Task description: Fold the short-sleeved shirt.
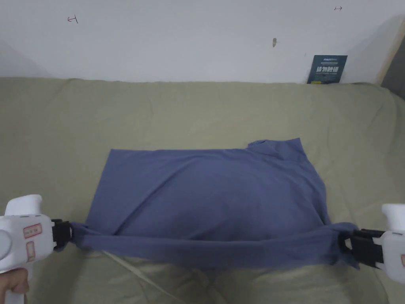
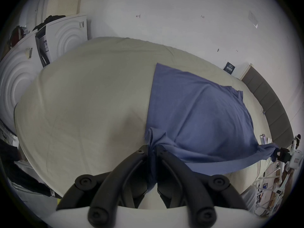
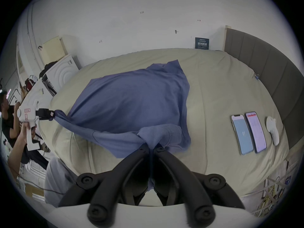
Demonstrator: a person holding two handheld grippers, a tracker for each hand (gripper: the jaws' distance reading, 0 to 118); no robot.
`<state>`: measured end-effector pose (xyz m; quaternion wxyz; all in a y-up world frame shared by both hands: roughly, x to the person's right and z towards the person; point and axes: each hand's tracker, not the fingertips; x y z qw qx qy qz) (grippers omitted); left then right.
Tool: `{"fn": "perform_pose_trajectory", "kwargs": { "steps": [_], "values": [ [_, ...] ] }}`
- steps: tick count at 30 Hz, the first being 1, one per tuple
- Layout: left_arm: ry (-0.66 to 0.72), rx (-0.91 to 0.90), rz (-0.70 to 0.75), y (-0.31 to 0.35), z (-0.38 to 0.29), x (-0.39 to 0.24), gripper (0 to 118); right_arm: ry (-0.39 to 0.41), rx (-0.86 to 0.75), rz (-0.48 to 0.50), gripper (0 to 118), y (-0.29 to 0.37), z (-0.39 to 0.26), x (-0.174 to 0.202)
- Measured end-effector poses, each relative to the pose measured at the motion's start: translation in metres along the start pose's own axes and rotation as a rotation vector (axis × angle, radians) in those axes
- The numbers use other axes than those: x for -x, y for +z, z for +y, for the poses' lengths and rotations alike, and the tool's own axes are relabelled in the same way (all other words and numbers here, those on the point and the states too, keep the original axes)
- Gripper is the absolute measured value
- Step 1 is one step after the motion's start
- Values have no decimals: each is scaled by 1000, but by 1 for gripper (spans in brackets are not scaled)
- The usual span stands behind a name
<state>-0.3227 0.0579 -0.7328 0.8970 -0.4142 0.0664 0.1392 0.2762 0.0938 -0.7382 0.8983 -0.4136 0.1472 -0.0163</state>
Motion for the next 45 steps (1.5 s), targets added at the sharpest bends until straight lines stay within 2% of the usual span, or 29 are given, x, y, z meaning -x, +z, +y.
{"fn": "perform_pose_trajectory", "kwargs": {
  "steps": [10, 17, 22, 23, 24, 25, 26, 27, 28, 31, 32, 33, 34, 35, 36, 37, 39, 41, 42, 43, 45],
  "values": [
    [37, 12, 19, -73, 57, -19, 7, -33, 76, -81, 6, -82, 80, -29],
    [83, 60, 18, -115, 69, -20, 7, -90, 150, -113, 6, -136, 95, -46],
    [54, 66, 28, -130, 77, -28, 7, -149, 172, -107, 8, -154, 95, -60],
    [53, 70, 24, -132, 77, -28, 9, -180, 166, -120, 13, -155, 95, -62],
    [52, 74, 30, -137, 78, -28, 32, -204, 157, -151, 44, -155, 94, -64],
    [39, 80, 55, -139, 77, -27, 76, -209, 154, -145, 81, -153, 93, -62],
    [20, 113, 89, -141, 76, -27, 118, -210, 153, -140, 111, -151, 92, -64],
    [31, -6, 41, -129, 81, -28, 115, -213, 133, -148, 118, -145, 90, -64],
    [6, 65, 72, -126, 78, -20, 113, -209, 116, -162, 118, -141, 92, -64],
    [11, 59, 70, -100, 75, -10, 113, -187, 105, -178, 118, -120, 76, -62],
    [12, 40, 71, -91, 61, -12, 113, -186, 91, -176, 116, -111, 69, -60],
    [11, 31, 75, -81, 53, -9, 112, -196, 59, -159, 105, -98, 60, -60],
    [8, 31, 79, -73, 46, -5, 109, -220, 32, -137, 83, -91, 50, -58],
    [9, 25, 75, -65, 37, -1, 93, -237, 18, -131, 46, -84, 40, -54],
    [3, 31, 50, -61, 27, 5, 25, -232, 30, -146, 0, -81, 28, -51],
    [7, 38, 53, -58, 19, 6, 0, -228, 34, -165, 0, -76, 17, -48],
    [3, 62, 50, -54, -4, 5, 0, -238, 47, -143, 0, -76, 4, -50],
    [35, 95, -22, -43, -8, -6, 0, -255, 60, -139, 0, -88, -10, -56],
    [41, 107, -51, -42, -10, -10, 1, -252, 70, -148, 0, -90, -12, -56],
    [23, 15, -66, -43, -5, -15, 22, -254, 74, -149, 0, -91, -14, -58],
    [32, 14, -59, -79, 23, 3, 118, -256, 83, -125, 0, -83, -11, -54]
  ]
}}
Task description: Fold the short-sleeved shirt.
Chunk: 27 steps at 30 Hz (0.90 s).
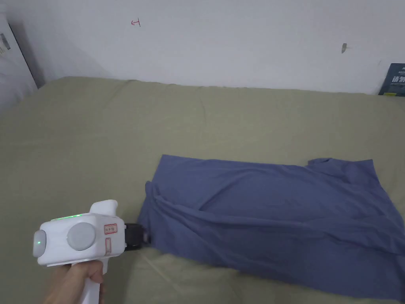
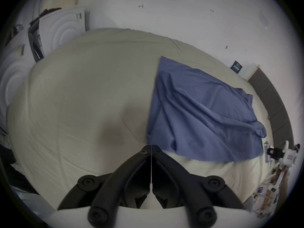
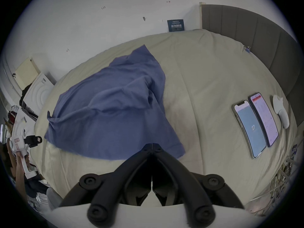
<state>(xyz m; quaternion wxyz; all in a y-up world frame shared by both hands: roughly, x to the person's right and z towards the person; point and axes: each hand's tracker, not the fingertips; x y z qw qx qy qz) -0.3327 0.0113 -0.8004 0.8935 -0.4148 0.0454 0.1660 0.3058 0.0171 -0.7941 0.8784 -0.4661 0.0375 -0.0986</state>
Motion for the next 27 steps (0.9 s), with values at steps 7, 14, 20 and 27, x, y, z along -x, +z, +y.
{"fn": "perform_pose_trajectory", "kwargs": {
  "steps": [7, 14, 20, 27],
  "values": [
    [20, 76, 30, -42, -2, -14, 113, 11, 20, -11, 0, -4, 3, -1],
    [-41, 108, 89, -47, 4, -7, 8, 11, 20, -26, 0, -4, 3, -5],
    [-46, 134, 110, -26, -5, -26, 8, -6, -2, -20, 70, -6, 8, -9],
    [-48, 139, 117, -32, -11, -23, 8, 1, 59, -13, 116, -36, 13, 21]
  ]
}}
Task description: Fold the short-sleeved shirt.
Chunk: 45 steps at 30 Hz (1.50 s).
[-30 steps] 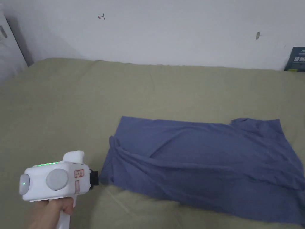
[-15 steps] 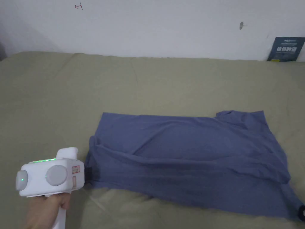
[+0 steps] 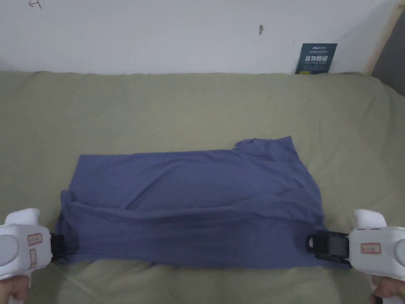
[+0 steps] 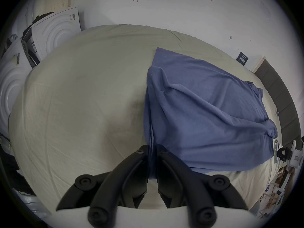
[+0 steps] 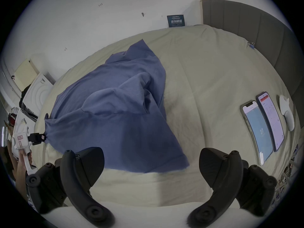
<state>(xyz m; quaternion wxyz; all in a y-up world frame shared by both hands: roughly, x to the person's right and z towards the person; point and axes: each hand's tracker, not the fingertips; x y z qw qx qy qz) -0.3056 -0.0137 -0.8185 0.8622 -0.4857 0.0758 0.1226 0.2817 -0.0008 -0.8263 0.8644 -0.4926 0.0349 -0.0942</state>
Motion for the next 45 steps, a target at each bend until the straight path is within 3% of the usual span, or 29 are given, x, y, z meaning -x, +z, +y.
{"fn": "perform_pose_trajectory", "kwargs": {
  "steps": [2, 4, 5, 6, 7, 9, 10, 12, 16, 20, 21, 32, 45],
  "values": [
    [9, 4, -2, -1, -1, -1, 8, 57, 75, -4, 111, -19, 6, -7],
    [5, 5, 2, -10, 1, 6, 8, 151, 109, -58, 85, -34, -1, 5],
    [4, 5, 4, -12, 0, 7, 8, 217, 101, -115, 65, -35, -5, 8],
    [1, 8, 3, -12, 0, 8, 8, 277, 79, -124, 24, -31, -8, 10],
    [1, 8, 2, -11, 1, 8, 8, 281, 69, -10, 8, -23, -7, 10],
    [-9, 9, 0, 0, -5, 0, 8, 186, 48, 70, 7, -10, -1, 5],
    [-20, 11, 8, 3, -6, -1, 8, 176, 62, 50, 7, -6, 0, 5],
    [-40, 8, 23, 9, -4, -3, 8, 224, 41, 24, 7, 1, -1, 6],
    [-24, 5, 41, 22, -4, -1, 8, 143, 0, 41, 7, 33, -7, 11],
    [-49, 9, 47, 44, -19, 6, 8, 154, -21, 38, 7, 88, -33, 38],
    [-48, 17, 37, 51, -26, 10, 8, 138, 17, 64, 7, 66, -23, 7],
    [7, 53, 7, 103, -140, 44, 8, 80, 121, 103, 8, 94, -123, -21],
    [35, 39, 34, 115, -144, 54, 8, 59, 111, 101, 8, 104, -126, -30]
  ]
}}
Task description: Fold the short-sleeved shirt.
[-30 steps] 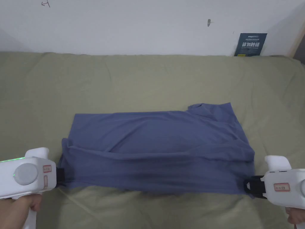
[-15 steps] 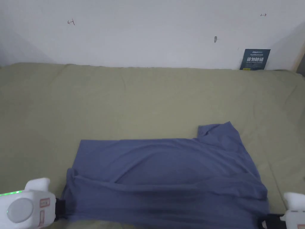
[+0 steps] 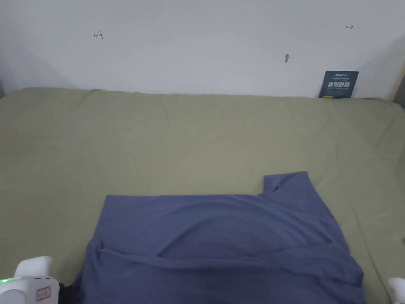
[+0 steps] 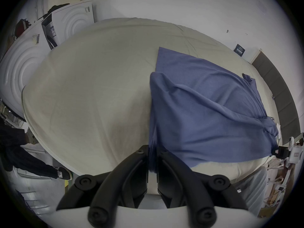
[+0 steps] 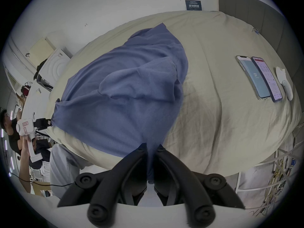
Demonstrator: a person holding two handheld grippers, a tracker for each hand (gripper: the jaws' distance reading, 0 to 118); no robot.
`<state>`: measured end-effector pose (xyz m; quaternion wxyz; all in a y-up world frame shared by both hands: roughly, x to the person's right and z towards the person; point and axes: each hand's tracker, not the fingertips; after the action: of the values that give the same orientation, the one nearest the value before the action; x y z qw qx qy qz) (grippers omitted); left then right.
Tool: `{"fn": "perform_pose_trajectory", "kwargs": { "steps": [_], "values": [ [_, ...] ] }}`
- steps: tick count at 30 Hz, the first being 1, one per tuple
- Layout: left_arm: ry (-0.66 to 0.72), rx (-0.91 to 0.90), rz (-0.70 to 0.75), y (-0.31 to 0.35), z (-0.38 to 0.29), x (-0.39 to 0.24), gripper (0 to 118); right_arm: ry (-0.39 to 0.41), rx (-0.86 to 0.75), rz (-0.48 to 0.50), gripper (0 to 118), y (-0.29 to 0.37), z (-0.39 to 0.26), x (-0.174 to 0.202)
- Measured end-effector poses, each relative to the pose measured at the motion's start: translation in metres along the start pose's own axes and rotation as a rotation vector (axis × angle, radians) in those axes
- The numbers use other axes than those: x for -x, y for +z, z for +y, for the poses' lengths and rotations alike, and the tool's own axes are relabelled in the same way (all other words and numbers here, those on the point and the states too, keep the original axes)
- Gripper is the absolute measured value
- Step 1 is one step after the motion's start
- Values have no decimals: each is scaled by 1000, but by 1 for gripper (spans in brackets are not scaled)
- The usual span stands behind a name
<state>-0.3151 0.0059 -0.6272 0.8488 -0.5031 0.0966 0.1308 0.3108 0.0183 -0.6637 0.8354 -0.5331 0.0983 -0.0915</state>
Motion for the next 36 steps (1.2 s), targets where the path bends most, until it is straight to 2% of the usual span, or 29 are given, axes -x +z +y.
{"fn": "perform_pose_trajectory", "kwargs": {
  "steps": [2, 3, 4, 5, 6, 7, 9, 11, 12, 13, 14, 15, 16, 17, 18, 21, 22, 23, 24, 25, 26, 27, 28, 29, 31, 32, 35, 36],
  "values": [
    [22, 2, -38, -1, -1, 1, 8, -22, -3, 10, 8, -4, 2, -3],
    [10, -7, -53, 2, -1, 3, 8, -30, -13, 7, 18, -5, 2, -3],
    [0, -15, -65, 3, -2, 1, 9, -36, -27, -23, 47, -6, 1, -1],
    [-1, -20, -57, 6, -1, -2, 24, -33, -36, -89, 95, -5, 2, 0],
    [-15, -40, -45, 7, 1, -2, 80, -30, -34, -78, 118, -3, 1, -2],
    [-27, -33, -42, 5, 5, -1, 118, -31, -41, -64, 118, 6, 1, -3],
    [-27, -70, -47, 14, 12, -2, 116, -44, -81, -91, 118, 25, 2, 0],
    [-22, -75, -61, 21, 28, -15, 116, 11, -152, -169, 118, 40, 9, 3],
    [-18, -85, -69, 21, 37, -19, 116, 16, -180, -161, 117, 38, 19, -3],
    [-17, -87, -78, 21, 46, -23, 116, 16, -177, -162, 111, 39, 27, -2],
    [-6, -97, -97, 19, 56, -27, 113, 24, -219, -170, 93, 41, 37, -1],
    [-7, -97, -112, 1, 67, -21, 98, 155, -246, -81, 48, 42, 53, 10],
    [2, -115, -123, -4, 78, -23, 64, 142, -276, -87, 11, 43, 66, 15],
    [-1, -124, -135, -10, 91, -27, 6, 138, -271, -109, 1, 37, 79, 19],
    [-19, -129, -108, -21, 108, -32, 0, 128, -294, -123, 1, 30, 91, 22],
    [-38, -134, -36, -61, 161, -35, 0, 98, -270, -88, 1, 8, 123, 13],
    [-16, -115, -59, -71, 174, -36, 11, 91, -276, -93, 1, 2, 131, 12],
    [-12, -116, -75, -79, 173, -50, 47, 90, -271, -95, 1, -5, 139, 11],
    [-5, -117, -79, -87, 181, -56, 47, 94, -262, -105, 1, -8, 145, 13],
    [-7, -118, -75, -96, 190, -63, 64, 98, -251, -105, 1, -14, 150, 11],
    [-69, -89, -40, -110, 198, -70, 97, 106, -243, -104, 1, -20, 156, 9],
    [-57, -162, -83, -126, 202, -68, 118, 112, -234, -110, 1, -27, 160, 7],
    [-58, -98, -21, -137, 202, -70, 114, 78, -232, -142, 1, -32, 161, 4],
    [-122, -77, -6, -148, 210, -75, 115, 78, -221, -146, 1, -37, 163, 2],
    [-101, -75, -4, -147, 220, -71, 115, 74, -211, -148, 1, -46, 167, -3],
    [-104, -56, -14, -152, 223, -70, 115, 43, -204, -169, 1, -52, 174, -4],
    [-127, 26, 22, -174, 232, -71, 113, 63, -173, -182, 1, -67, 182, -6],
    [-133, 59, 11, -175, 231, -68, 103, 47, -162, -189, 1, -75, 191, -11]
  ]
}}
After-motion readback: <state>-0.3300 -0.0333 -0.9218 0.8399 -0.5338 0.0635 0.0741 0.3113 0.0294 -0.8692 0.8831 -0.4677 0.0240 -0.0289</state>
